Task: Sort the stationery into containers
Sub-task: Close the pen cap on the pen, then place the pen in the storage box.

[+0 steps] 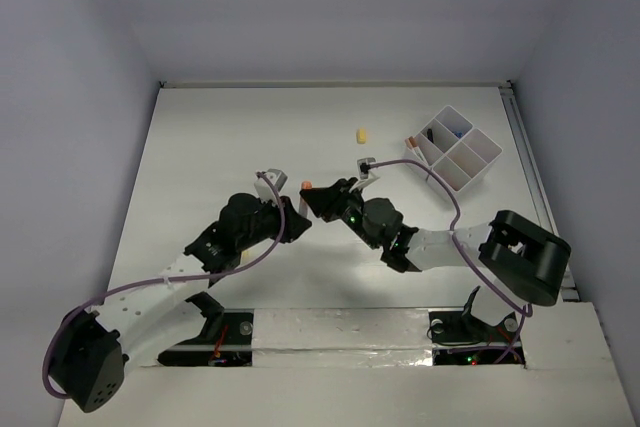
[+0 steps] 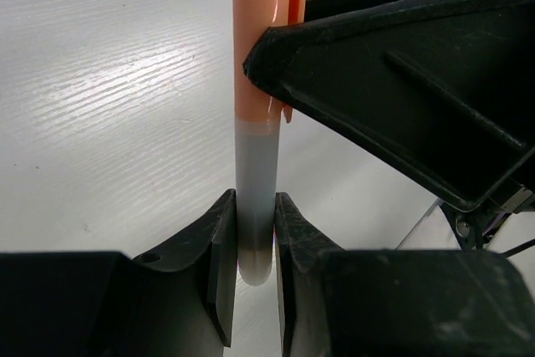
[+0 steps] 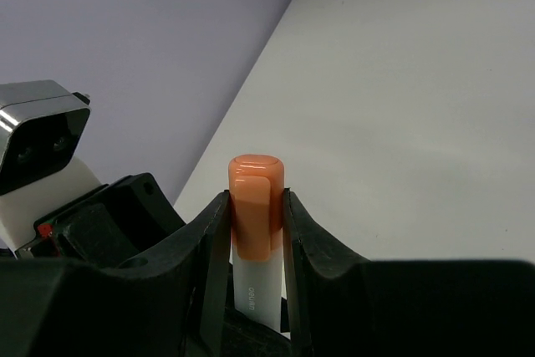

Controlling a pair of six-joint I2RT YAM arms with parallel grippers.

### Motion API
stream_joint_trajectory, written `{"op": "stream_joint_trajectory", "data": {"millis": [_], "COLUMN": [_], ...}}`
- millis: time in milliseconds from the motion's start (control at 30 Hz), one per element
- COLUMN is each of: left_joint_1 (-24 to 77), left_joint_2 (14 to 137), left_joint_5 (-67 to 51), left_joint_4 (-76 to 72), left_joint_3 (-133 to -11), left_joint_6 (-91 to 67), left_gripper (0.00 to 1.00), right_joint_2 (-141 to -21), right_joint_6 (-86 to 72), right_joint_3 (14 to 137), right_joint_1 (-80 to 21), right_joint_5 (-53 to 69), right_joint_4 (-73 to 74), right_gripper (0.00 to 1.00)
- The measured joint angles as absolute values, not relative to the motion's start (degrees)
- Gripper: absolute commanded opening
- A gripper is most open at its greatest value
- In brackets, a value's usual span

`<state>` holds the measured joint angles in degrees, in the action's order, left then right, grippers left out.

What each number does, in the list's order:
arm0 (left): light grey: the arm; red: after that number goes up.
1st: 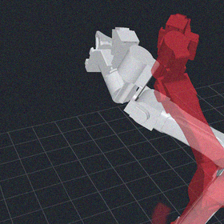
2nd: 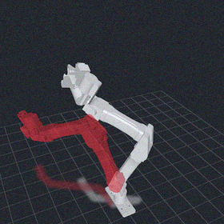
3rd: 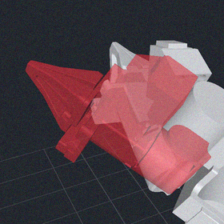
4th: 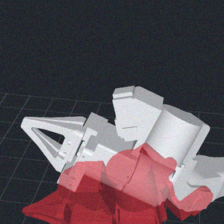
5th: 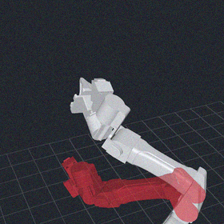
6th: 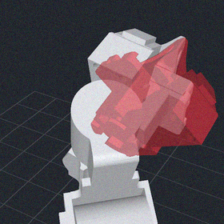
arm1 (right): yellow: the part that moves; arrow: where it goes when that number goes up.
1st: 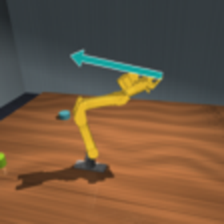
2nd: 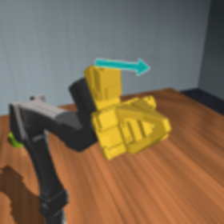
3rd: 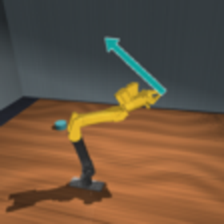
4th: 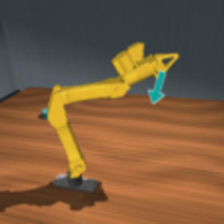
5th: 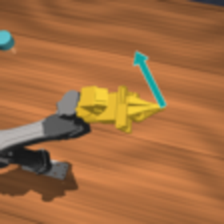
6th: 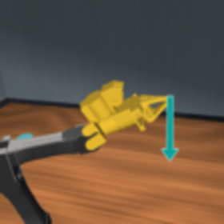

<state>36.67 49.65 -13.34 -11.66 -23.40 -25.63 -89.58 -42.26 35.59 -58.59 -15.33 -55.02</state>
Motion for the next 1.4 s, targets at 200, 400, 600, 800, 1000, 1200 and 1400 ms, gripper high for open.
{"op": "stream_joint_trajectory", "data": {"millis": [200, 400, 600, 800, 1000, 1200, 1400], "left_joint_1": [36.7, 35.4, 34.3, 34.0, 34.0, 34.0, 34.0], "left_joint_2": [48.8, 47.6, 43.9, 40.0, 38.4, 38.7, 41.3], "left_joint_5": [-15.0, -12.2, -9.7, -9.4, -9.4, -9.5, -10.6], "left_joint_4": [-12.0, -13.9, -15.9, -17.4, -19.0, -22.8, -29.8], "left_joint_3": [-23.4, -24.4, -26.7, -27.5, -26.1, -23.8, -21.3], "left_joint_6": [-26.3, -27.6, -27.9, -27.5, -27.6, -28.1, -27.9], "left_gripper": [0.20, 0.52, 0.69, 0.87, 0.92, 0.93, 0.94], "right_joint_2": [-86.3, -77.6, -70.6, -65.9, -59.5, -58.3, -61.9], "right_joint_6": [-41.5, -38.9, -36.7, -34.5, -30.7, -24.7, -20.5], "right_joint_3": [34.9, 34.0, 35.3, 36.3, 36.9, 39.0, 41.3], "right_joint_1": [-59.0, -61.2, -59.9, -53.2, -41.4, -30.2, -17.3], "right_joint_5": [-15.9, -17.9, -19.8, -21.7, -28.3, -36.0, -40.2], "right_joint_4": [-53.1, -43.7, -32.7, -22.4, -17.1, -15.6, -15.9], "right_gripper": [0.00, 0.00, 0.00, 0.00, 0.00, 0.00, 0.00]}}
